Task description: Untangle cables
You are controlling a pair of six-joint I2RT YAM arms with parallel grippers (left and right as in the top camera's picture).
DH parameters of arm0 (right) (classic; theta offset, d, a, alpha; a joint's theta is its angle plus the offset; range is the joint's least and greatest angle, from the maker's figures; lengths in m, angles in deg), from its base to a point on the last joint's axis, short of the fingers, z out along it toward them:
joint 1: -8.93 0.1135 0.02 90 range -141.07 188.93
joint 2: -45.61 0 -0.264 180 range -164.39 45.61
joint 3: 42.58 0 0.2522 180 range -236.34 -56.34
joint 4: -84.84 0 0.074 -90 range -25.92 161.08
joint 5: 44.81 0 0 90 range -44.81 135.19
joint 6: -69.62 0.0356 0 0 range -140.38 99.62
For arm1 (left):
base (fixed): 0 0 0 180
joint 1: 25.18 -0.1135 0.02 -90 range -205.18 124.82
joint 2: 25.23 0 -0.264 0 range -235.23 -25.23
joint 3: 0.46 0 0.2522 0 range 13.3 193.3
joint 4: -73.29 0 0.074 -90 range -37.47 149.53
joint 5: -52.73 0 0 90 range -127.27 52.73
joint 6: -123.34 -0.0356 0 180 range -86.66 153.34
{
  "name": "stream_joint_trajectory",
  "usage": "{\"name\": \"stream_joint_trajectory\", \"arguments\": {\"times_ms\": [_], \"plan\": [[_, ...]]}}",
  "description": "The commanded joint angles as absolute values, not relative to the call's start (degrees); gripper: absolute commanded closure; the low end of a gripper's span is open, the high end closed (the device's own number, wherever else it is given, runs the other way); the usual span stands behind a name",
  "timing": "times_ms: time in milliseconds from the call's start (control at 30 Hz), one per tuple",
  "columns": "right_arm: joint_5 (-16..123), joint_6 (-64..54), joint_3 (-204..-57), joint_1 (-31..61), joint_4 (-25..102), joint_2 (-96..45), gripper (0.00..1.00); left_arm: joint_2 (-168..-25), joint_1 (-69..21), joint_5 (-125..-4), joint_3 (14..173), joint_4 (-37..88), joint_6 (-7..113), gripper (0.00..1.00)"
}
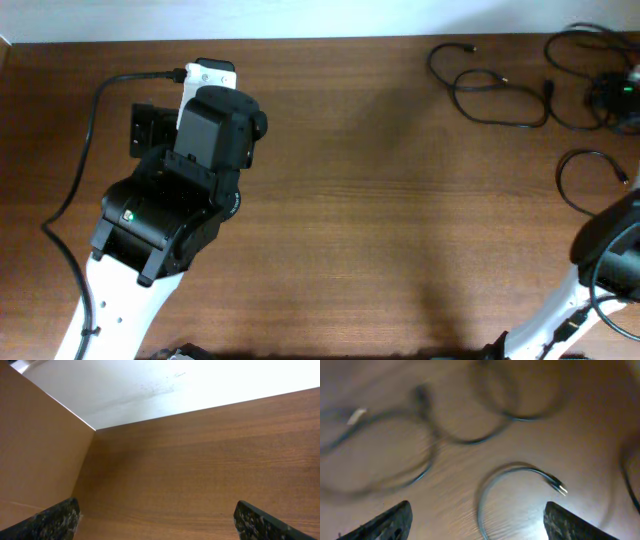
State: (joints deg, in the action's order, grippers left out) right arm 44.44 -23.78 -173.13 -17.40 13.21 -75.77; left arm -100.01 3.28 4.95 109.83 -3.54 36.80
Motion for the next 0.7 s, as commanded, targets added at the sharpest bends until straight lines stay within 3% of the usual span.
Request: {"name": "stream_joint_trajectory", "arguments": {"times_ms": [0,100,367,667], "plan": [[54.6,-53.1,-172.0,-15.9,12.2,-75.7,0.25,-99.1,3.1,5.7,110.3,-3.6,36.1,0.01],[55.1,-59.6,-171.0,-16.2,13.8,-76.1,0.28,-99.1,3.1,5.8,110.3,-3.6,36.1,0.01],[53.4,-57.4,-171.0,-18.1,25.4,-80.3,0.19,-99.1,3.2,5.1,110.3,-3.6,36.4,0.01],[49.0,-44.9,-171.0,-18.2,33.0,-91.1,0.19,-99.1,3.2,3.9,110.3,-3.6,36.8,0.01]]}}
